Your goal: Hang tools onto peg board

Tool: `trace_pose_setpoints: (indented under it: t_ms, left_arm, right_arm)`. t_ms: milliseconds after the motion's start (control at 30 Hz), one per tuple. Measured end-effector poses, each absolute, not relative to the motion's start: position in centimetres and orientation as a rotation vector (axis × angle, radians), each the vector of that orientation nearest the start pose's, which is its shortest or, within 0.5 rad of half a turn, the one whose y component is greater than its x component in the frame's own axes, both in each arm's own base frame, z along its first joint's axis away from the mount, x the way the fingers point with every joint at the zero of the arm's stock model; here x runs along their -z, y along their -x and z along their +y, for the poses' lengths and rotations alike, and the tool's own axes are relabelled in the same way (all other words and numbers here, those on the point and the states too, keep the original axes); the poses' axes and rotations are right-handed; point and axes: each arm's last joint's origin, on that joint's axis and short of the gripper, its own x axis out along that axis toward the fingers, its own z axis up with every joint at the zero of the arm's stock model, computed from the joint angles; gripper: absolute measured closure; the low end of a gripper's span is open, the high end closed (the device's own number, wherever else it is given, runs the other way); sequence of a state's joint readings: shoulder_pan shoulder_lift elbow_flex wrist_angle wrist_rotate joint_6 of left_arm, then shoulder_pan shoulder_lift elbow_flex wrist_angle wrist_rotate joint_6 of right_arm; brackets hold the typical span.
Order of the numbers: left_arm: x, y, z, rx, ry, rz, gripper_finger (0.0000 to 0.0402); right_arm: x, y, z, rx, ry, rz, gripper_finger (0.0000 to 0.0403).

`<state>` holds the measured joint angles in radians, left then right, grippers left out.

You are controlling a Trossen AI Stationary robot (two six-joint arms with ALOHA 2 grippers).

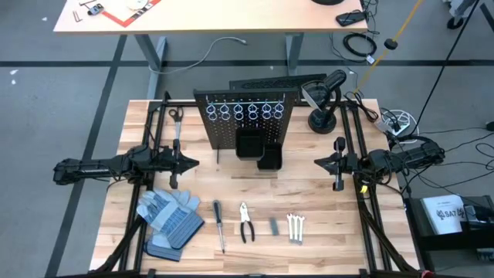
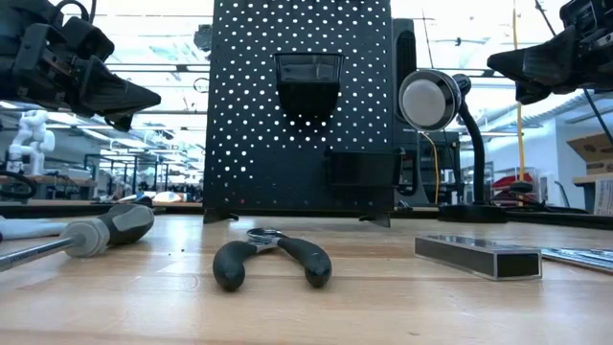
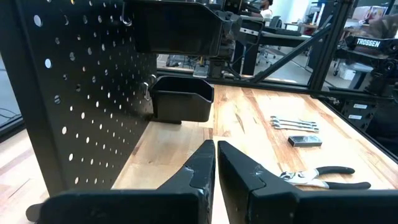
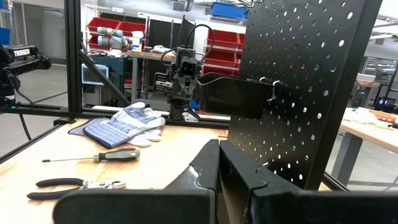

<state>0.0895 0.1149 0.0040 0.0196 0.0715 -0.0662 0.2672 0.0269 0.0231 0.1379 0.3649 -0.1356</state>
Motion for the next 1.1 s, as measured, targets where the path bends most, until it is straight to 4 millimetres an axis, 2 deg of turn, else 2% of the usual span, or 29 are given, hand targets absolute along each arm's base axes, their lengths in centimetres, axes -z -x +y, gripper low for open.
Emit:
trace_pose_setpoints:
  t_ms: [833,900,1033,1100]
  left_arm:
    - [-15.76,-10.39,0.72,-0.021,0.074,0.090,0.0374]
    - [-15.75,-10.39,0.72,-0.021,0.073,0.090,0.0374]
    - [-15.75,-10.39,0.72,-0.021,0.074,0.090,0.0374]
    - [-15.75,-10.39,0.72,-0.021,0.073,0.090,0.0374]
  right_arm:
    - [-18.22,-9.46,1.52,0.105,0.086,-0.121,0.0396]
    - [-18.25,-9.46,1.53,0.096,0.006,-0.127,0.0396]
    - [-18.71,-9.39,1.51,0.067,-0.348,-0.189,0.0396]
    - [-19.01,-9.33,1.50,0.052,-0.453,-0.224,0.0396]
